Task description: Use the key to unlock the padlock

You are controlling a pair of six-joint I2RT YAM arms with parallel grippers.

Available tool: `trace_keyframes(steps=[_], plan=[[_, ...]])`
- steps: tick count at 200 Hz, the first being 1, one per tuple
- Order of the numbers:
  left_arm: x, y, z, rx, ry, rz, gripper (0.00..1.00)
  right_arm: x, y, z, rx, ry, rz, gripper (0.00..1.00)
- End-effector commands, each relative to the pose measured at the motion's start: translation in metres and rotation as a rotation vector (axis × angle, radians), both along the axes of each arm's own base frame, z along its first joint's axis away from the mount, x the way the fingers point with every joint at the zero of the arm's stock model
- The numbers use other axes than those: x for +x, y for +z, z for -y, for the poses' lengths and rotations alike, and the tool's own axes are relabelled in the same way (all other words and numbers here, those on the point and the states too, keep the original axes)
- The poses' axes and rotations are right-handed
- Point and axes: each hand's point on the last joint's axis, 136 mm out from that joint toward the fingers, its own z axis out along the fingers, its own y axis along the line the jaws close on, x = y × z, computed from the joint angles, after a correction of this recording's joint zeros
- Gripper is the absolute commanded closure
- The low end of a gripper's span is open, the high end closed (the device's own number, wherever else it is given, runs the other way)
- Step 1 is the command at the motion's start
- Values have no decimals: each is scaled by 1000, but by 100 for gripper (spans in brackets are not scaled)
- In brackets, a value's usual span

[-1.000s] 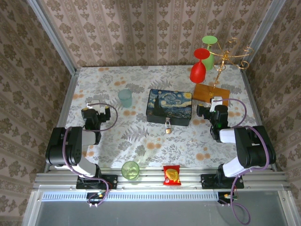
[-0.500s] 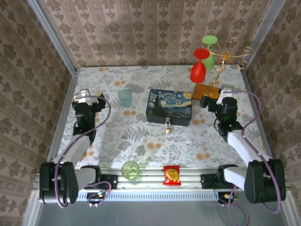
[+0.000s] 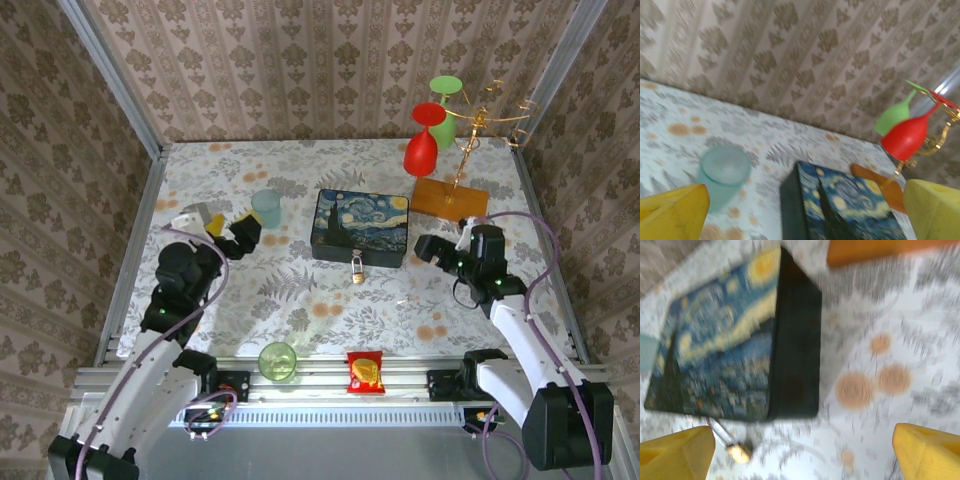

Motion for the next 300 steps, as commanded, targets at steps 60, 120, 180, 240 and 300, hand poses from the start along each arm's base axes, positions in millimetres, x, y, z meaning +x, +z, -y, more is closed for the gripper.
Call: trace_keyframes(steps=[60, 120, 180, 240, 300], plan=[[-36, -24, 87, -54, -269, -101, 0, -55, -72, -29, -187, 130, -325, 48], [-46, -21, 103, -141, -286, -67, 0, -57, -94, -46, -245, 217, -433, 60], [-42, -32, 111, -135, -286, -90, 0, -54, -98, -44, -271, 196, -455, 62], [-34, -49, 115, -110, -263, -118, 0, -54, -101, -49, -324, 217, -460, 74], [-34, -60, 115, -123, -259, -148, 0, -54, -101, -50, -353, 221, -461, 99]])
